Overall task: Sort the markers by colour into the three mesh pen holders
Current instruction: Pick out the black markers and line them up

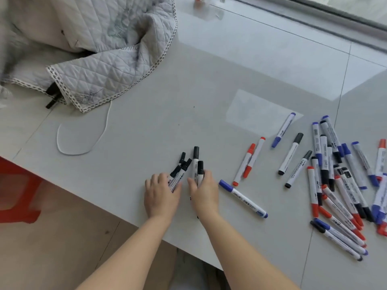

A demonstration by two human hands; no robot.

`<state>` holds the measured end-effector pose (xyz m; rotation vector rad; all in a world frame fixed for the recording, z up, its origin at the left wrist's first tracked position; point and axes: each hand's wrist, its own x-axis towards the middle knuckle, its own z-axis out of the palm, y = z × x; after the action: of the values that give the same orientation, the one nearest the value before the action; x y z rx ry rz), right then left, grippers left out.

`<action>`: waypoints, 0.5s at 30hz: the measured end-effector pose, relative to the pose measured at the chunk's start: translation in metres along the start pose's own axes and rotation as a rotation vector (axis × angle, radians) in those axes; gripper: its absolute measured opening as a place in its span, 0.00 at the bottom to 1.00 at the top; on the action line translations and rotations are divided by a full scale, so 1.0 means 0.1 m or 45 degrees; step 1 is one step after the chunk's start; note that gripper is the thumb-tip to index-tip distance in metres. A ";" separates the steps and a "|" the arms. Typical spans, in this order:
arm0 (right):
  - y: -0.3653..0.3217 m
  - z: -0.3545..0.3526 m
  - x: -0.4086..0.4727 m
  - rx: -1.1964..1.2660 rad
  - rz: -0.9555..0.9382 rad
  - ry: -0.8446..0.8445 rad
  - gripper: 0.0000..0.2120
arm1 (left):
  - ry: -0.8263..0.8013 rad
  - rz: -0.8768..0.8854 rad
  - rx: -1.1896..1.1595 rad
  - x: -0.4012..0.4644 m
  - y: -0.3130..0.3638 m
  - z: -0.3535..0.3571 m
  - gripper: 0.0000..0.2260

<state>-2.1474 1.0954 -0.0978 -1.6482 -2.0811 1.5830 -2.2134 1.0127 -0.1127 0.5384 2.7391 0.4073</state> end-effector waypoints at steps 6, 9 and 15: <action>0.10 0.17 -0.04 -0.174 -0.289 0.073 0.27 | 0.198 -0.053 0.063 -0.02 -0.04 0.13 0.23; 0.11 0.22 -0.04 -0.212 -0.348 0.108 0.29 | 0.223 0.003 0.104 -0.03 -0.10 0.16 0.26; 0.14 0.32 -0.04 -0.623 -0.256 0.202 0.31 | 0.106 0.035 0.151 0.03 -0.21 0.13 0.27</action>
<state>-2.1545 1.0701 -0.1210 -1.5479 -2.5837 0.8981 -2.2177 0.9984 -0.1324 0.6027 2.8525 0.2806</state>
